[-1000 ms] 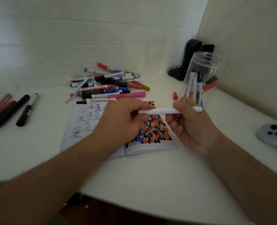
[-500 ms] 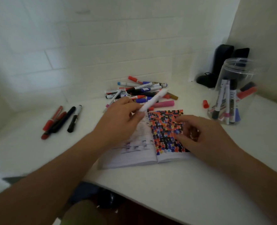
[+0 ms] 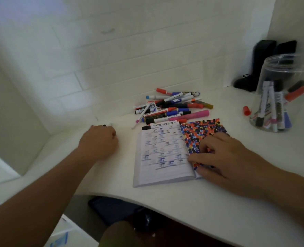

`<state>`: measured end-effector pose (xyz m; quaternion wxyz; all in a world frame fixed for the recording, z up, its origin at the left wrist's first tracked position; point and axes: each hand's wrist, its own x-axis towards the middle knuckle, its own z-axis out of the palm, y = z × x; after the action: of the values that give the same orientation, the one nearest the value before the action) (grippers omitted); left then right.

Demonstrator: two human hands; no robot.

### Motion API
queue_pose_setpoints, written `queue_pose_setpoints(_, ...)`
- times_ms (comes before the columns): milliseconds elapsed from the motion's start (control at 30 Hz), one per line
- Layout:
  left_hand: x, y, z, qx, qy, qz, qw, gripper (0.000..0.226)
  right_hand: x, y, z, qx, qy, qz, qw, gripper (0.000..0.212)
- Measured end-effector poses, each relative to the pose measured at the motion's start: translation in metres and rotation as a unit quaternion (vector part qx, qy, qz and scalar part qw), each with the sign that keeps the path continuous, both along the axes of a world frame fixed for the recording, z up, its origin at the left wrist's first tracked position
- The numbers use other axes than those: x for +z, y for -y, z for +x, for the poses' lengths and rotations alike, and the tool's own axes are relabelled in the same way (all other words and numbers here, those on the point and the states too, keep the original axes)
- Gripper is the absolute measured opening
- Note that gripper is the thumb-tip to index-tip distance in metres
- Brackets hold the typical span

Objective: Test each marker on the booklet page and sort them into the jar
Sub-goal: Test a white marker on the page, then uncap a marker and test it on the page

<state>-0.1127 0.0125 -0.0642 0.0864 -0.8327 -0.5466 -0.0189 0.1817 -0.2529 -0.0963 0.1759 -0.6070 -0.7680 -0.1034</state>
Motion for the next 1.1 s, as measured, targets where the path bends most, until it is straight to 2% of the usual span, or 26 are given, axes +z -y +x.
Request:
queue_pose_setpoints(233, 0.025, 0.002, 0.023, 0.077, -0.006, -0.037, 0.996, 0.029, 0.002, 0.002, 0.0, -0.008, -0.006, -0.014, 1.0, 0.037)
queue_pose_setpoints(367, 0.027, -0.005, 0.035, 0.063, 0.018, -0.067, 0.996, 0.034, 0.001, 0.001, 0.003, -0.011, -0.025, -0.01, 1.0, 0.038)
queue_pose_setpoints(500, 0.027, -0.014, 0.04, 0.05, -0.016, -0.075, 0.996, 0.044, 0.002, 0.002, 0.005, -0.009, -0.036, -0.009, 0.999, 0.039)
queue_pose_setpoints(600, 0.025, -0.021, 0.051, 0.052, -0.03, -0.042, 0.997, 0.039, 0.005, 0.0, 0.005, -0.01, -0.039, -0.012, 0.999, 0.039)
queue_pose_setpoints(667, 0.019, -0.025, 0.064, 0.03, 0.012, 0.007, 0.999, 0.028, 0.006, 0.0, 0.006, -0.013, -0.043, -0.015, 0.999, 0.04)
queue_pose_setpoints(767, 0.007, -0.026, 0.082, -0.026, 0.097, -0.01, 0.995, 0.045, 0.007, 0.0, 0.007, -0.017, -0.049, -0.016, 0.999, 0.041)
queue_pose_setpoints(867, -0.004, -0.032, 0.085, -0.051, 0.102, -0.015, 0.993, 0.031, 0.005, 0.002, 0.01, -0.018, -0.056, -0.014, 0.998, 0.04)
queue_pose_setpoints(967, -0.007, -0.041, 0.077, -0.025, 0.129, -0.003, 0.991, 0.023, 0.005, 0.003, 0.012, -0.025, -0.06, -0.009, 0.998, 0.039)
queue_pose_setpoints(1033, -0.004, -0.036, 0.073, -0.015, 0.193, -0.004, 0.981, 0.024, 0.007, 0.002, 0.011, -0.026, -0.058, -0.003, 0.998, 0.038)
queue_pose_setpoints(1100, 0.003, -0.012, 0.077, -0.068, 0.253, -0.001, 0.965, 0.023, 0.008, 0.001, 0.01, -0.02, -0.063, 0.013, 0.998, 0.037)
